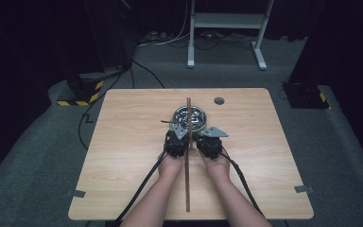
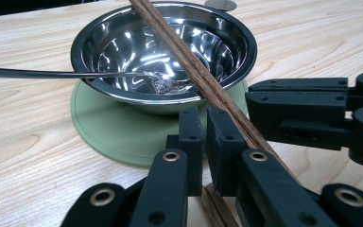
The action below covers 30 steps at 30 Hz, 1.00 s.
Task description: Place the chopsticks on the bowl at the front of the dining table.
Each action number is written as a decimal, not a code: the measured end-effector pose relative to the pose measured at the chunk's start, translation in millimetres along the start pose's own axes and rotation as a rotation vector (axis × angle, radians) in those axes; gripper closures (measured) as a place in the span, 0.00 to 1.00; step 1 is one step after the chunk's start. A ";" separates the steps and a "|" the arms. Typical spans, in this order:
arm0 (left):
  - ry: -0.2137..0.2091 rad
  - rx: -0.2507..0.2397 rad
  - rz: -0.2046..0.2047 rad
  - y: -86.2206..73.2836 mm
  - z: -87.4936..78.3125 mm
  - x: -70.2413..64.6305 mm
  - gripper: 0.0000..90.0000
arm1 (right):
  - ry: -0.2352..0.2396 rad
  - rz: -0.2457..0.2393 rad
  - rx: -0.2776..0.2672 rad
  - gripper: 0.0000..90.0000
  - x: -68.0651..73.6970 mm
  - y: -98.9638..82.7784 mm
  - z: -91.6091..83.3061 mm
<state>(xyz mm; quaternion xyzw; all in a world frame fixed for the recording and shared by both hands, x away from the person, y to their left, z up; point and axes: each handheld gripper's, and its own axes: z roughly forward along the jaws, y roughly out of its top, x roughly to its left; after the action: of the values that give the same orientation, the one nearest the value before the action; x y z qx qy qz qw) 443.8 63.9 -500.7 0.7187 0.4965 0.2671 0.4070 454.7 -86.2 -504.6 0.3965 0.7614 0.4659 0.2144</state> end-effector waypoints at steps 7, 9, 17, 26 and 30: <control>-0.004 0.009 0.006 -1.2 1.8 -0.8 0.94 | 0.001 0.000 0.011 0.95 0.1 -1.1 1.9; -0.005 0.009 0.006 -1.1 1.8 -0.8 0.94 | 0.000 0.003 0.012 0.95 0.1 -1.1 1.9; -0.003 0.006 0.002 -1.4 2.5 -0.4 0.94 | 0.003 0.004 0.014 0.95 0.5 -1.1 2.3; 0.005 0.012 0.012 -1.4 2.0 0.9 0.94 | -0.001 0.001 0.004 0.95 -0.3 -0.7 1.3; 0.005 0.014 0.013 -1.3 0.5 1.5 0.94 | -0.002 0.004 0.003 0.95 -1.0 -0.9 0.4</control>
<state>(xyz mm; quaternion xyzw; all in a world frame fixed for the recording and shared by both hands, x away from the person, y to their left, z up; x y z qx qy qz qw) 444.0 65.3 -502.1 0.7240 0.4946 0.2679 0.3993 455.2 -87.0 -505.7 0.3987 0.7612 0.4646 0.2139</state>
